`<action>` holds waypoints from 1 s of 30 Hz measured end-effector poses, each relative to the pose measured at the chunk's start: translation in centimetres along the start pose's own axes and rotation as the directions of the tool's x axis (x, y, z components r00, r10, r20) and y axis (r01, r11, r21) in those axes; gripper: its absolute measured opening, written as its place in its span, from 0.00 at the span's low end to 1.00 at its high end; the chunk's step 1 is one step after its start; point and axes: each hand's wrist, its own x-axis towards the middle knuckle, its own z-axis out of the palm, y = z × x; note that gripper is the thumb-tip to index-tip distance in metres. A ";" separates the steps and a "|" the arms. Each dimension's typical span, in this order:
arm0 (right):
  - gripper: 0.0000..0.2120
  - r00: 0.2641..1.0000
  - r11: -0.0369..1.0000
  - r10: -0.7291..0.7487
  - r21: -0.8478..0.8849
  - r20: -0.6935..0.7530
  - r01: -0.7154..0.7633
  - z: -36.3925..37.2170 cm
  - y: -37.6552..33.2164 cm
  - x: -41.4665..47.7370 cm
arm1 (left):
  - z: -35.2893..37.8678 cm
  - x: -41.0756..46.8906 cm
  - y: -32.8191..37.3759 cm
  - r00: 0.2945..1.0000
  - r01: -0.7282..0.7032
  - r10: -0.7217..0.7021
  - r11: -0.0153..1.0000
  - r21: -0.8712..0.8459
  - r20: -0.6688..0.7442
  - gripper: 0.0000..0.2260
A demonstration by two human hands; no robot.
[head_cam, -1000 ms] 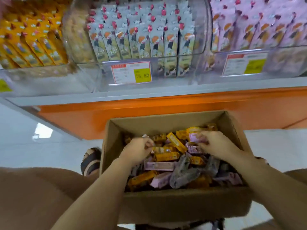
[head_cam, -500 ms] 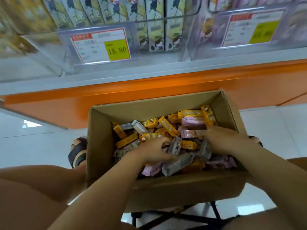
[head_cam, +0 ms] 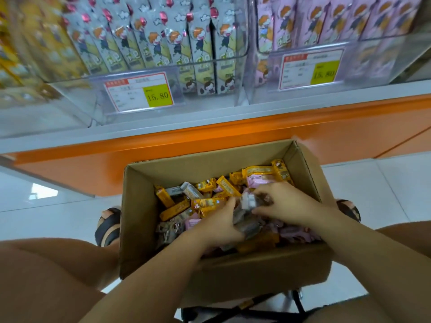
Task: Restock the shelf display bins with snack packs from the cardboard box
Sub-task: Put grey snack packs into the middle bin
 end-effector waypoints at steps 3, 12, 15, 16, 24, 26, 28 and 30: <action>0.11 0.993 0.999 -0.011 0.050 -0.116 0.017 -1.1 -1.8 -0.2 | -2.3 -1.7 1.3 0.990 -0.016 0.023 0.998 0.055 -0.142 0.37; 0.14 0.887 0.961 -0.128 0.167 -0.443 0.222 -8.3 -11.5 -3.4 | -10.7 -11.7 6.1 0.790 -0.181 0.356 0.913 0.365 -0.500 0.35; 0.15 0.818 0.916 -0.190 0.203 -0.543 0.347 -10.8 -14.7 -4.7 | -13.3 -15.1 7.3 0.692 -0.183 0.446 0.869 0.459 -0.568 0.34; 0.16 0.791 0.899 -0.209 0.206 -0.575 0.387 -11.5 -15.7 -4.9 | -14.3 -16.0 7.6 0.658 -0.181 0.474 0.854 0.489 -0.585 0.34; 0.17 0.631 0.781 -0.256 0.228 -0.732 0.582 -14.9 -19.0 -3.7 | -22.8 -16.3 9.1 0.508 -0.015 0.548 0.777 0.629 -0.665 0.33; 0.16 0.619 0.784 -0.245 0.224 -0.746 0.579 -15.2 -19.0 -3.2 | -24.4 -15.1 9.4 0.571 -0.010 0.497 0.800 0.600 -0.653 0.34; 0.15 0.617 0.791 -0.222 0.230 -0.755 0.567 -15.4 -18.7 -2.8 | -25.5 -14.1 10.1 0.632 -0.041 0.473 0.812 0.582 -0.614 0.34; 0.15 0.615 0.795 -0.194 0.245 -0.764 0.554 -15.7 -18.3 -2.3 | -26.2 -13.1 11.3 0.701 -0.105 0.452 0.830 0.547 -0.551 0.34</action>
